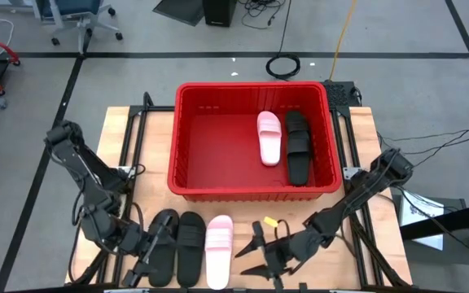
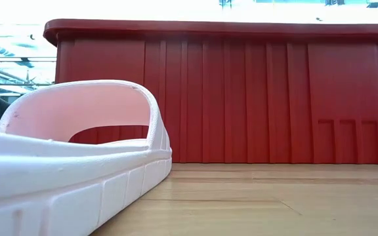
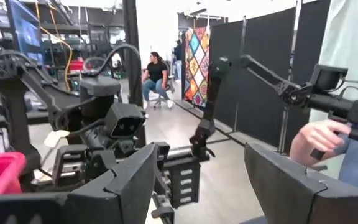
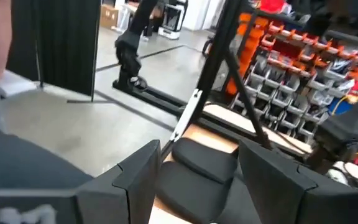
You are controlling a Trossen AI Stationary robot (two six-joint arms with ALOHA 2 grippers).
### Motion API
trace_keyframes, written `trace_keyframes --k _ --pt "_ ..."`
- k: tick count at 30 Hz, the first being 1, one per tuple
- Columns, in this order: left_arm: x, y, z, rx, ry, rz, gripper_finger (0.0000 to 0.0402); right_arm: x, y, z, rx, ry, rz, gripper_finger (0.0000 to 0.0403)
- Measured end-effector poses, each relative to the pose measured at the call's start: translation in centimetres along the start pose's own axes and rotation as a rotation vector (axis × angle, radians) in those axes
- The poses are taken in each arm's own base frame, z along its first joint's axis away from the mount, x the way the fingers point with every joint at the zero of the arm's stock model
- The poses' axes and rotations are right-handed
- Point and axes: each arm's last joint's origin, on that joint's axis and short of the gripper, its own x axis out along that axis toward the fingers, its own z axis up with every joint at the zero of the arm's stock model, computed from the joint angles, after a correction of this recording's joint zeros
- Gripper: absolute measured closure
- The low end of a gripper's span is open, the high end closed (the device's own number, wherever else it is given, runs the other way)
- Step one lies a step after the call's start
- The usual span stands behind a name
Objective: Pick and place slides into bin
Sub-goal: Put the pink slide into the red organizer bin
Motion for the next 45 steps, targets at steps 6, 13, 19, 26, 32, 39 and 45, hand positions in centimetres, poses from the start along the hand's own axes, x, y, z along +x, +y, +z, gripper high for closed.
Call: trace_keyframes --k 6,13,19,26,32,39,45 --pt "0.8 -1.2 -1.1 -0.01 -0.006 0.004 0.0153 0.8 1.1 0.4 0.0 -0.009 0.011 0.0195" --pt "1.7 -1.7 -3.0 0.023 0.068 0.017 0.0153 -1.2 2.3 2.5 0.003 -0.032 -0.09 0.0195" --pt "2.0 -1.7 -4.0 0.022 0.119 0.08 0.0153 -2.8 3.7 3.7 -0.017 -0.055 -0.096 0.0195" --pt "2.7 -1.4 -6.1 -0.028 0.217 0.15 0.0153 -3.8 4.8 4.1 -0.065 -0.038 -0.184 0.0195" --pt "4.6 -1.3 -8.0 -0.028 0.262 0.176 0.0153 -3.8 4.8 4.2 -0.069 -0.039 -0.192 0.0195" --pt "8.3 -2.6 -8.2 0.036 0.407 0.191 0.0153 -3.7 4.7 4.1 -0.069 -0.035 -0.195 0.0195" --pt "11.4 -4.3 -9.0 0.163 0.613 0.223 0.0153 -3.7 4.7 4.1 -0.07 -0.035 -0.195 0.0195"
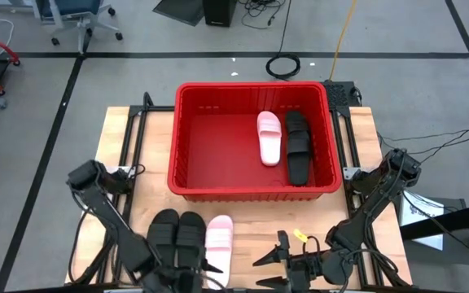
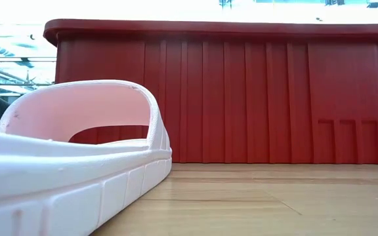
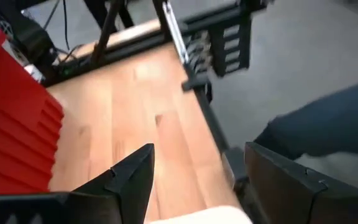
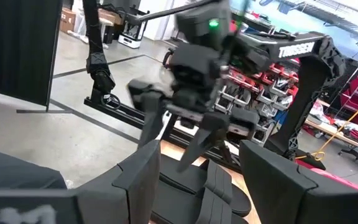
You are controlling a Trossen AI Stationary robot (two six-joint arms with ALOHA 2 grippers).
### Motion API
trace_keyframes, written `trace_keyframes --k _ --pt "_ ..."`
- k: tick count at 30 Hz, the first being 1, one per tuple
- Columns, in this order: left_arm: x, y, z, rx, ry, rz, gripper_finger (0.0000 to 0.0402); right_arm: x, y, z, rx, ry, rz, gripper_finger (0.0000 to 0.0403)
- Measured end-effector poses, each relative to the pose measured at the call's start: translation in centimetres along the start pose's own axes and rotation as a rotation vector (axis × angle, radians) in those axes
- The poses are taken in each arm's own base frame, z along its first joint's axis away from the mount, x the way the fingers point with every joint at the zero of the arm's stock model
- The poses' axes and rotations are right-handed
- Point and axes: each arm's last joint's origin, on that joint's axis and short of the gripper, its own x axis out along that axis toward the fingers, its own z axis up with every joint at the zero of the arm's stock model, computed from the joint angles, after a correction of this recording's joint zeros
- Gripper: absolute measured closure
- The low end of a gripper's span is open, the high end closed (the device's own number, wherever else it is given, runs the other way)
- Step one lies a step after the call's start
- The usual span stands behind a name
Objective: Pick and place slides into bin
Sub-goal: Put the pink slide into the red organizer bin
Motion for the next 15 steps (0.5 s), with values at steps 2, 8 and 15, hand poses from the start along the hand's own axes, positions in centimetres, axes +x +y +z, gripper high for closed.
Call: trace_keyframes --k 2,8,15 --pt "0.8 -0.6 0.2 0.019 0.044 0.014 0.0153 0.0 0.0 0.0 0.0 0.0 0.0 0.0195" --pt "3.0 -1.9 -0.5 0.105 0.162 0.097 0.0153 0.0 0.0 0.0 0.0 0.0 0.0 0.0195" --pt "4.7 -1.6 -2.5 0.117 0.309 0.209 0.0153 0.0 0.0 0.0 0.012 0.0 0.002 0.0195"
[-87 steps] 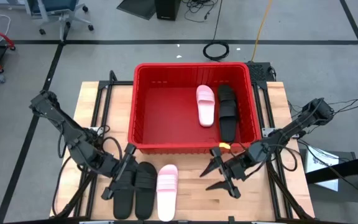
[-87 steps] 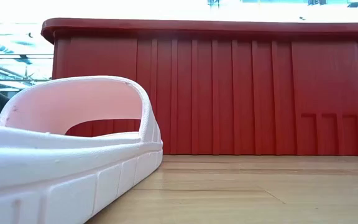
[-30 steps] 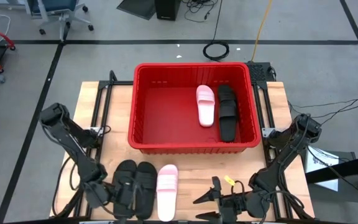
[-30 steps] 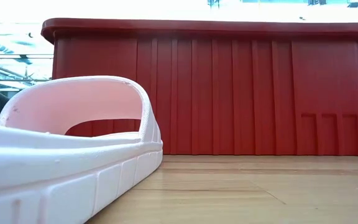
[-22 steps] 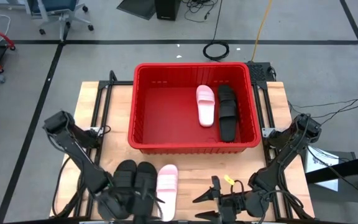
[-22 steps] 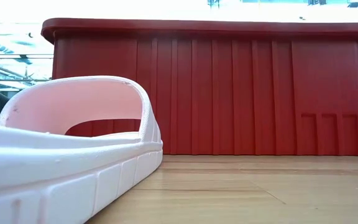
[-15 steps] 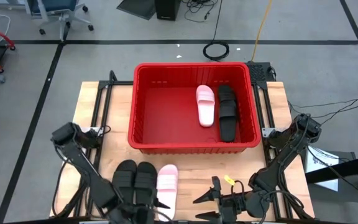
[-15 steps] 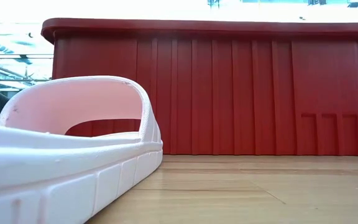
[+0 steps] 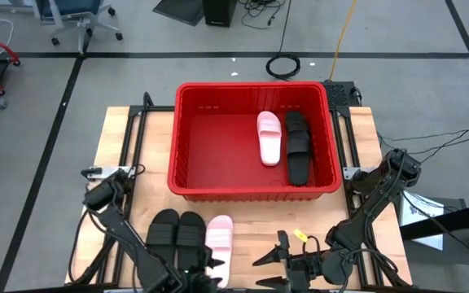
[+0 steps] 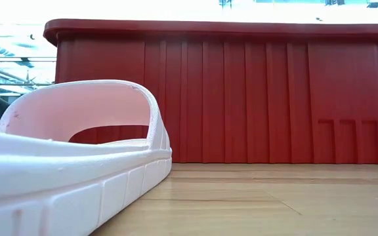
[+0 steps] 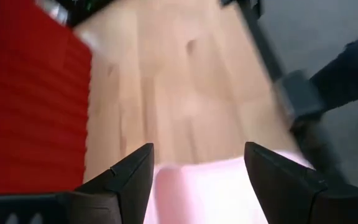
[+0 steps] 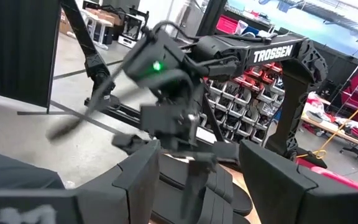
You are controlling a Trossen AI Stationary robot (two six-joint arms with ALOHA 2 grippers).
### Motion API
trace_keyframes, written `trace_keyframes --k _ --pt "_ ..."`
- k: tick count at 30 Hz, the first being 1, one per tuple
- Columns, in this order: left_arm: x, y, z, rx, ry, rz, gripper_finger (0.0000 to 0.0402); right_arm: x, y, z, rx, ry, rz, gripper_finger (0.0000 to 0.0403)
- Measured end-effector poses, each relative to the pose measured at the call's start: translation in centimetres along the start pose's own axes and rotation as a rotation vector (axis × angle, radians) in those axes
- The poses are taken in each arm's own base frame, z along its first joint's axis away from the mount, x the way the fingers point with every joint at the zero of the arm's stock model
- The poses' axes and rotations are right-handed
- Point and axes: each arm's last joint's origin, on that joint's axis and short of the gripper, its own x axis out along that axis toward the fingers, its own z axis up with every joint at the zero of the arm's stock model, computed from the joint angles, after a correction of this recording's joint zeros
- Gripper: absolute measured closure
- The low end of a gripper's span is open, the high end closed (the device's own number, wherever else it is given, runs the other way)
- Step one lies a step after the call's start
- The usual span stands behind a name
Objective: Pick and place slides into bin
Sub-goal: Put the pink slide into the red organizer bin
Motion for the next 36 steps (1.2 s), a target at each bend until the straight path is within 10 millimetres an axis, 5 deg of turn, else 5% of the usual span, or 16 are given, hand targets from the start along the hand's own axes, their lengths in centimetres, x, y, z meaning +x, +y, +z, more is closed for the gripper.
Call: trace_keyframes --k 15,36 --pt "3.3 1.1 -3.0 -0.09 0.282 0.076 0.0153 0.0 0.0 0.0 0.025 -0.001 0.001 0.0195" --pt "3.2 1.7 -4.1 -0.08 0.368 0.146 0.0153 0.0 0.0 0.0 0.035 -0.001 0.005 0.0195"
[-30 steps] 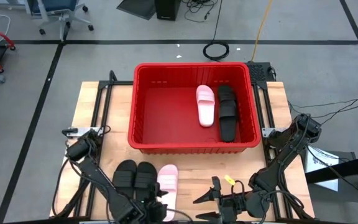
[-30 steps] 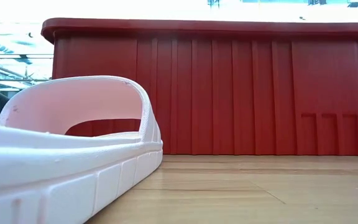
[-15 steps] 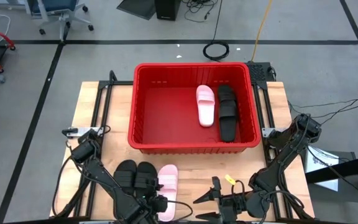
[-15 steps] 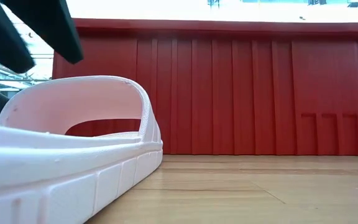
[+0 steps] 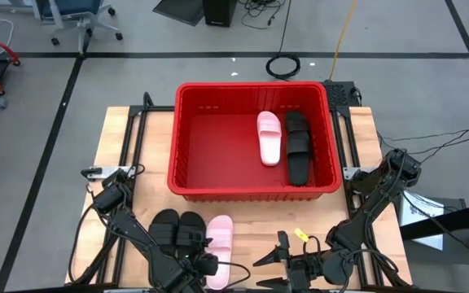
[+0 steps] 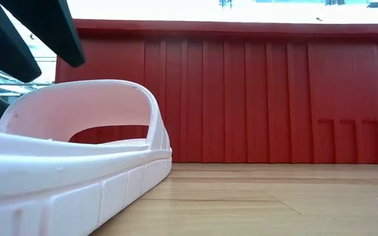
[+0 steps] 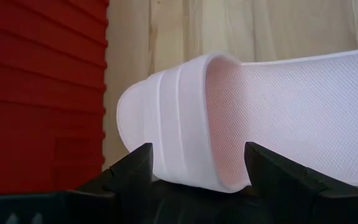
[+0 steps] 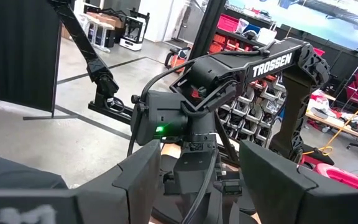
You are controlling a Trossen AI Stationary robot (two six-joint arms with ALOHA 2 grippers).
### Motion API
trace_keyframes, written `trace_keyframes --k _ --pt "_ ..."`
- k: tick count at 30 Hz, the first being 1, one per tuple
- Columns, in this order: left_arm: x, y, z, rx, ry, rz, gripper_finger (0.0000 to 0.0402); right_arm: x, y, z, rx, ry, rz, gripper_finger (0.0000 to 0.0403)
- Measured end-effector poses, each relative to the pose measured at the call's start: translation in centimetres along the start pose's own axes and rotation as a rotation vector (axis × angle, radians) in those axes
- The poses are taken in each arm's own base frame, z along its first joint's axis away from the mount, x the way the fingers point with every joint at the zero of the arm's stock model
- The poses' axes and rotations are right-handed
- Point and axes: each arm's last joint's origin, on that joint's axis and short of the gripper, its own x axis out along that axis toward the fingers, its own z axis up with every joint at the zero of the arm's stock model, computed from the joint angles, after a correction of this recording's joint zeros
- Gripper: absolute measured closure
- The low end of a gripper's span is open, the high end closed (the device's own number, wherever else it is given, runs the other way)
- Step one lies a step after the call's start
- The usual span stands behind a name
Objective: Pick and place slides into bin
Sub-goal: Put the pink slide into the red organizer bin
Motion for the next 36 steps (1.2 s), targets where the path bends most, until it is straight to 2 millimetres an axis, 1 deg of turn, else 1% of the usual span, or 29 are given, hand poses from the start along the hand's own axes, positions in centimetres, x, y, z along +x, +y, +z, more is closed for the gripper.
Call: trace_keyframes --k 4,9,13,16,26,28,30,33,36 --pt "0.3 -0.1 -0.2 -0.003 -0.001 0.004 0.0153 0.0 0.0 0.0 0.0 0.0 0.0 0.0195" --pt "1.8 -0.2 -1.5 0.021 0.04 0.028 0.0153 0.0 0.0 0.0 0.0 0.0 0.0 0.0195" --pt "2.8 0.3 -2.3 -0.012 0.065 0.08 0.0153 0.0 0.0 0.0 0.0 0.0 0.0 0.0195" --pt "3.3 0.8 -2.0 -0.03 0.049 0.116 0.0153 0.0 0.0 0.0 0.0 0.0 0.0 0.0195" --pt "4.4 1.9 -1.2 -0.118 0.058 0.136 0.0156 0.0 0.0 0.0 0.0 0.0 0.0 0.0195" --pt "4.4 1.9 -1.2 -0.116 0.058 0.136 0.0167 0.0 0.0 0.0 0.0 0.0 0.001 0.0195" --pt "4.4 1.9 -1.2 -0.109 0.059 0.136 0.0191 0.0 0.0 0.0 0.0 0.0 0.0 0.0195" --pt "4.3 1.9 -1.2 -0.092 0.06 0.134 0.0241 0.0 0.0 0.0 0.0 0.001 0.0 0.0195" --pt "4.2 1.8 -1.3 -0.074 0.058 0.131 0.03 0.0 0.0 0.0 0.0 0.0 0.0 0.0195"
